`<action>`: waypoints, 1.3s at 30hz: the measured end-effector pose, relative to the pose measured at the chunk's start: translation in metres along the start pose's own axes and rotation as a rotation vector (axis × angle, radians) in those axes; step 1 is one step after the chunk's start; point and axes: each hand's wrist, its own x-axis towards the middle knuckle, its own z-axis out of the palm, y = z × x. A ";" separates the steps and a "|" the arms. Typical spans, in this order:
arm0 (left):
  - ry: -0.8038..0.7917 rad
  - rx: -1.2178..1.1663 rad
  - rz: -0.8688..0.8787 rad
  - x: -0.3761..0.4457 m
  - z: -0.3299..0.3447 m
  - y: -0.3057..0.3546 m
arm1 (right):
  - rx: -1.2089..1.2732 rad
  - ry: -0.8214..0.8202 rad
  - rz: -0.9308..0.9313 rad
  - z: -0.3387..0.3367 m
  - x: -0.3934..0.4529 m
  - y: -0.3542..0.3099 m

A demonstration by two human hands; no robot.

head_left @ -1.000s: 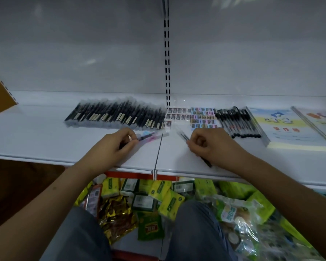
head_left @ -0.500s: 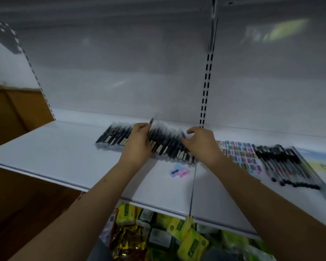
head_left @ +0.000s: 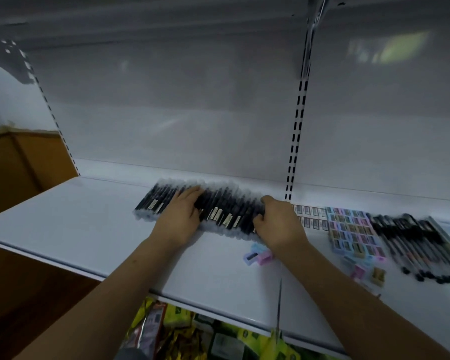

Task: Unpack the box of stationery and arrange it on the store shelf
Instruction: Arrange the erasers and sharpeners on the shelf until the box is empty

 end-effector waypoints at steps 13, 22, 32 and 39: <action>-0.108 -0.129 0.311 -0.063 0.000 0.080 | 0.122 0.084 -0.243 -0.087 -0.052 0.044; -0.030 -0.084 0.367 -0.078 0.035 0.113 | 0.015 -0.180 -0.269 -0.131 -0.125 0.128; -0.246 -0.296 0.456 -0.077 0.070 0.195 | 0.088 -0.163 -0.192 -0.127 -0.142 0.133; -0.173 -0.556 0.090 -0.052 0.054 0.166 | 0.208 0.037 -0.177 -0.143 -0.099 0.114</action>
